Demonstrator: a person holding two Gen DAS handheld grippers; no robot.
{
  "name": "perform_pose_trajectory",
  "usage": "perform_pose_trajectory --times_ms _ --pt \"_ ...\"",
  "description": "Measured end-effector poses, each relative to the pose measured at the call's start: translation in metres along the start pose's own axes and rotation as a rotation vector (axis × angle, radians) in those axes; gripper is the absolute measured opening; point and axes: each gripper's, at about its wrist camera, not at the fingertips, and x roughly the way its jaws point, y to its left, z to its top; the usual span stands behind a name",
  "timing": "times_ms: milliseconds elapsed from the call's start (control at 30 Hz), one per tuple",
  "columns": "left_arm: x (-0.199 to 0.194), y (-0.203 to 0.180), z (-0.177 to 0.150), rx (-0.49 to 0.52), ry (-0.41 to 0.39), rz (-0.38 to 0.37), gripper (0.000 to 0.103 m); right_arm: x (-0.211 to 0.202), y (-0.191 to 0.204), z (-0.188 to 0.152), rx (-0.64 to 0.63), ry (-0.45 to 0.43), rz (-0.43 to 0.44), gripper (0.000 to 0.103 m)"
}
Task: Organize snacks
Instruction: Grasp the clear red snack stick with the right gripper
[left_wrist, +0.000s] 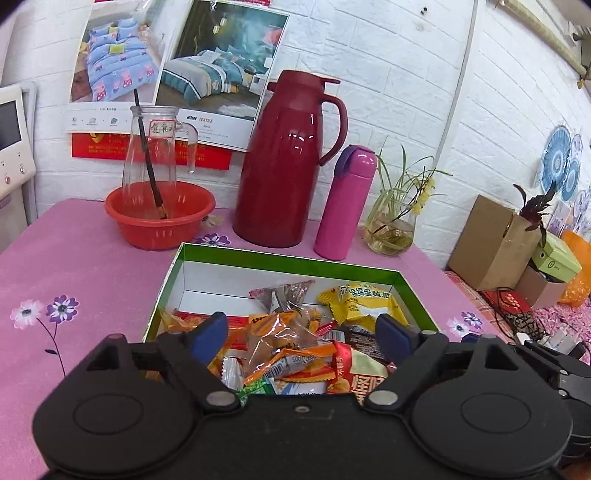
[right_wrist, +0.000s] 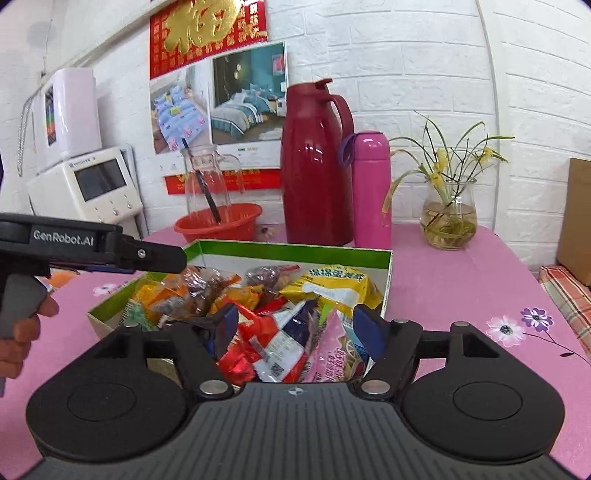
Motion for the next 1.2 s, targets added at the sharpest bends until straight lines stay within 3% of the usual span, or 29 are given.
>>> perform_pose_trajectory --times_ms 333,633,967,1100,1167,1200 --pt "-0.064 -0.013 -0.030 0.046 0.072 -0.010 0.103 -0.072 0.032 -0.004 -0.084 -0.015 0.081 0.103" --pt "-0.104 -0.015 -0.087 0.098 0.172 -0.059 0.103 -0.123 0.048 -0.052 -0.112 0.109 0.136 0.103" --pt "-0.124 -0.018 -0.128 0.105 0.260 -0.120 0.103 -0.125 0.081 -0.107 -0.181 0.260 0.208 0.103" --pt "-0.130 -0.023 -0.139 0.119 0.279 -0.138 0.103 -0.116 0.082 -0.111 -0.159 0.293 0.211 0.084" --pt "-0.130 -0.025 -0.141 0.125 0.287 -0.145 0.103 -0.117 0.080 -0.114 -0.155 0.305 0.214 0.055" --pt "-0.130 -0.026 -0.143 0.125 0.289 -0.147 0.103 -0.118 0.079 -0.115 -0.152 0.311 0.212 0.049"
